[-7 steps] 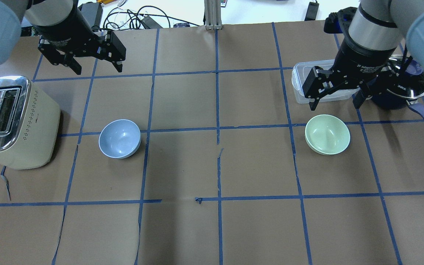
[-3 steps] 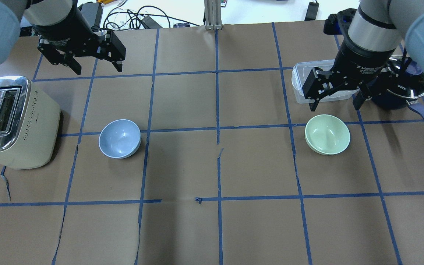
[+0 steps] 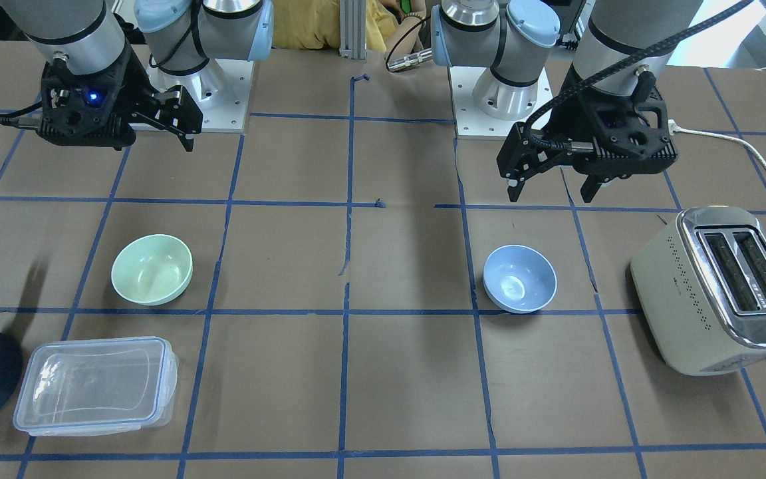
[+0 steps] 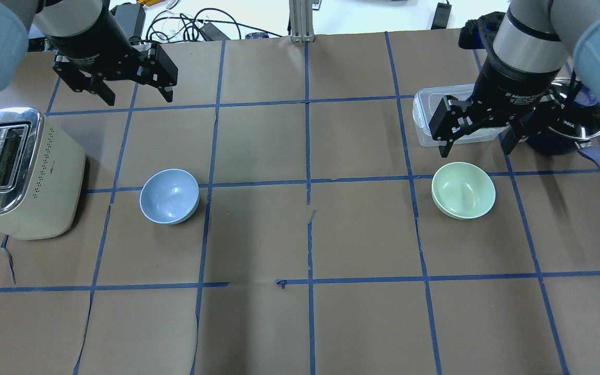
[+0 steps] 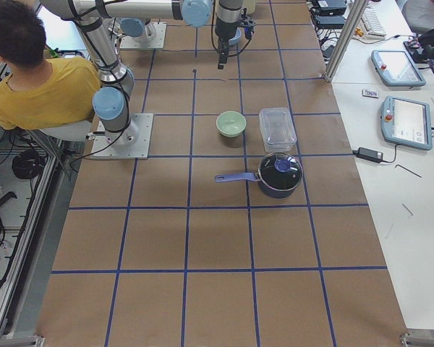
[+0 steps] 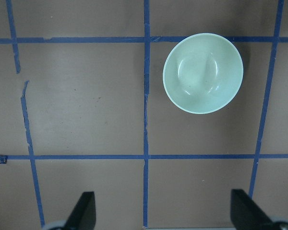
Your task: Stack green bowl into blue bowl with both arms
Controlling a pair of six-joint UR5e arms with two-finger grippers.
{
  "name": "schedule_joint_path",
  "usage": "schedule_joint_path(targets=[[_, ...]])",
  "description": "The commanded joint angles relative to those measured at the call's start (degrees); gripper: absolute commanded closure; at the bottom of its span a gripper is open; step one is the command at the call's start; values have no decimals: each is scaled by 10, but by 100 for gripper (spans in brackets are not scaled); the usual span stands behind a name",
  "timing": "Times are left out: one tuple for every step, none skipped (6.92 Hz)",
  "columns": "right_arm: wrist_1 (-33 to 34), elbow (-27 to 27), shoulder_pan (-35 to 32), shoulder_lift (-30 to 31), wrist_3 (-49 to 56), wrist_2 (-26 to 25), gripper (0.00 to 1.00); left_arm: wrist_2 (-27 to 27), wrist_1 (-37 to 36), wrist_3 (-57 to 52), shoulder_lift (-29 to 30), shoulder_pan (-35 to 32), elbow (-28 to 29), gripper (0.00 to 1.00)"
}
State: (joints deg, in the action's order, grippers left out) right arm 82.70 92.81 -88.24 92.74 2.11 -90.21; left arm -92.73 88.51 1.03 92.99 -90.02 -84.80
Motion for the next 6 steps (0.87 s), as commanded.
schedule_joint_path(targets=[[0,0,-1,1,0,5,0,-2,0,0,0,0,0,0],[0,0,0,0,-1,4,0,-6,2,-5,3,5,-1,0],[1,0,0,0,2,6,0,-3,3,-32,9,19,-8,0],[3,0,-1,-1,5,2,0,-4,-9,-65,14,45,-39,0],[37,1,0,-11,10,-1,0,-2,-52,-132,21,88,-89,0],[57,1,2,-24,9,-1,0,-2,-108,-146,20,118,-147,0]])
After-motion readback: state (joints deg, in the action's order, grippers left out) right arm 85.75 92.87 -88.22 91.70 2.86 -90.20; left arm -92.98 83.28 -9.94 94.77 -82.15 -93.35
